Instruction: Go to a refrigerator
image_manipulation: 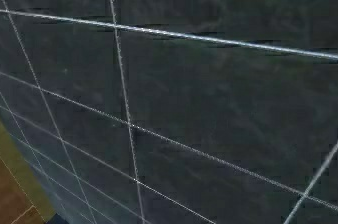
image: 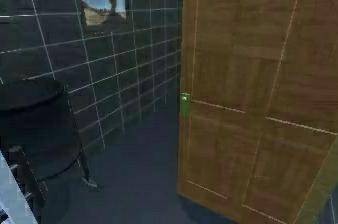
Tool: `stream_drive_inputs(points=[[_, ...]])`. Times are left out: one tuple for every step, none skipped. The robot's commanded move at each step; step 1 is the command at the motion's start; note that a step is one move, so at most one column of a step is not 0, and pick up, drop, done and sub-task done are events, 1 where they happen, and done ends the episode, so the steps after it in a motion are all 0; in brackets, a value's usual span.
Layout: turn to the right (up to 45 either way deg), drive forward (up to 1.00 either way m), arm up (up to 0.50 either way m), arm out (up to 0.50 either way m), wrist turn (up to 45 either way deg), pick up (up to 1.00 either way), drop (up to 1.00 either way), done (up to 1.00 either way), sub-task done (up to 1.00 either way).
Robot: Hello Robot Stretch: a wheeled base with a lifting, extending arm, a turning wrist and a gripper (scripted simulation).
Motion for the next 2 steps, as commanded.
stream_drive_inputs(points=[[0.0,0.55,0.0,0.0,0.0,0.0,0.0,0.0,0.0],[-21.0,0.0,0.0,0.0,0.0,0.0,0.0,0.0,0.0]])
